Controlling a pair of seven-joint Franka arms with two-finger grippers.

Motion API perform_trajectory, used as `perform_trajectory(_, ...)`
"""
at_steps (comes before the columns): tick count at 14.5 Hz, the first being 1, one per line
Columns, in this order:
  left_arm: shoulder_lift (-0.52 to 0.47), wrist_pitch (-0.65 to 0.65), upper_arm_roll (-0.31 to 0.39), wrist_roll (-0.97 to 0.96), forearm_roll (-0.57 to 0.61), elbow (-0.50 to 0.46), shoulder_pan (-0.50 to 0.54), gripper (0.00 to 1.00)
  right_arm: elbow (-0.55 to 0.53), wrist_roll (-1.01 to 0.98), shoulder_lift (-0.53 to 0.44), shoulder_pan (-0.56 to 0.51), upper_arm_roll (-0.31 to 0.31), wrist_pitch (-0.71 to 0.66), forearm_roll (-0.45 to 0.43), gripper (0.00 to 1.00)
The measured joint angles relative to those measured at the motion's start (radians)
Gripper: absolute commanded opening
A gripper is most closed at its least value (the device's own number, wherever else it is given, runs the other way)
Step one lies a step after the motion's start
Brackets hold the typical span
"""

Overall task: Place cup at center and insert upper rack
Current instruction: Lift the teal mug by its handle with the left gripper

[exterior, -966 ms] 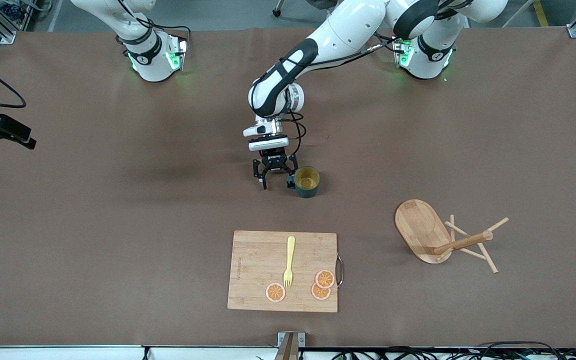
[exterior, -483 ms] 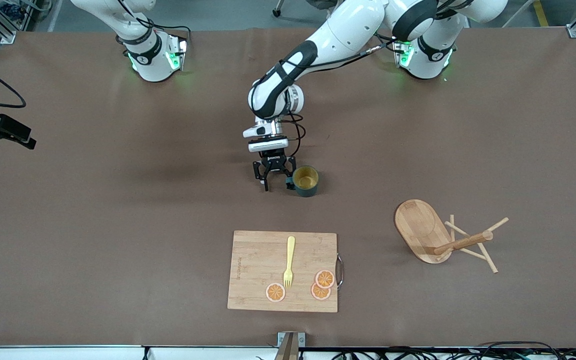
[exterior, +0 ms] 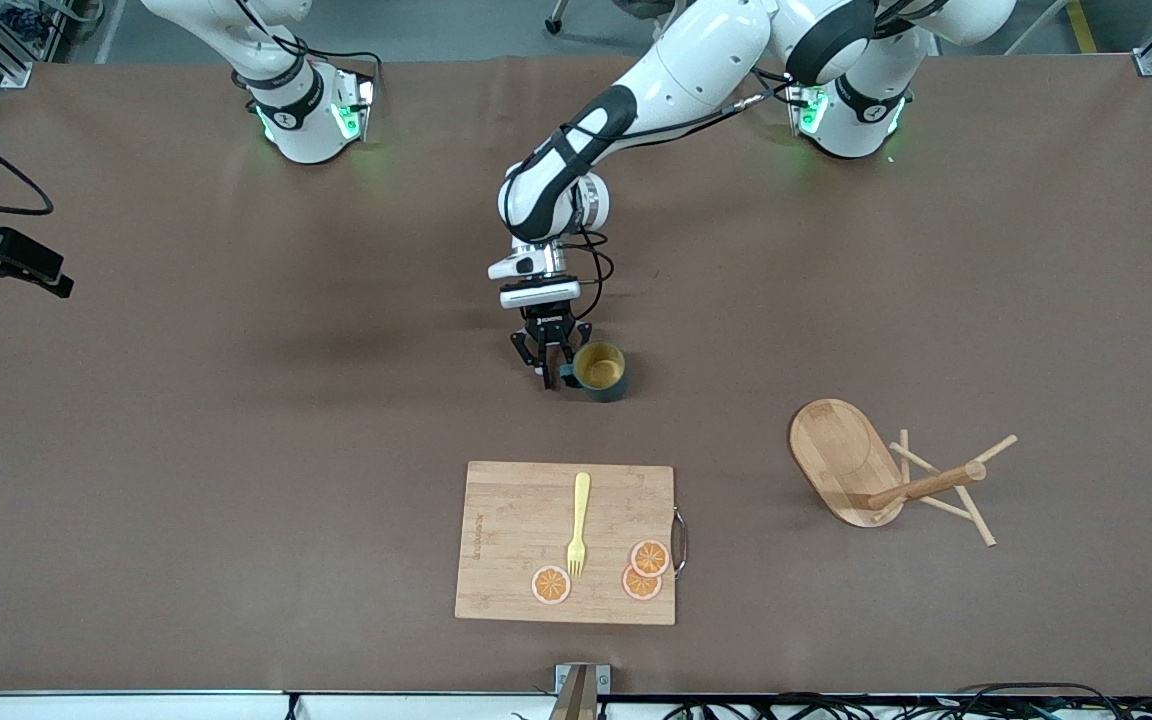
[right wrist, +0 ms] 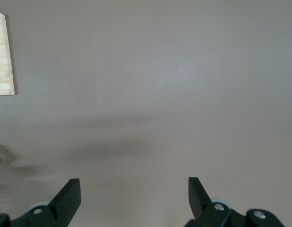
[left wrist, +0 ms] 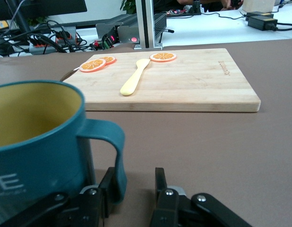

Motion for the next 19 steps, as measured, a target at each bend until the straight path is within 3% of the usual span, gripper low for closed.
perform_trajectory(6, 0.000, 0.018, -0.002, -0.044, -0.055, 0.022, 0.003, 0.01, 0.000, 0.000, 0.000, 0.000, 0.000, 0.000, 0.000, 1.00)
perform_trajectory(12, -0.036, 0.072, -0.004, -0.017, -0.240, 0.081, 0.015, 0.00, 0.001, 0.000, 0.000, 0.000, 0.001, 0.000, 0.000, 1.00)
perform_trajectory(19, -0.169, 0.075, -0.005, 0.160, -0.626, 0.133, 0.066, 0.00, 0.002, 0.000, 0.000, 0.001, 0.001, -0.001, 0.000, 1.00)
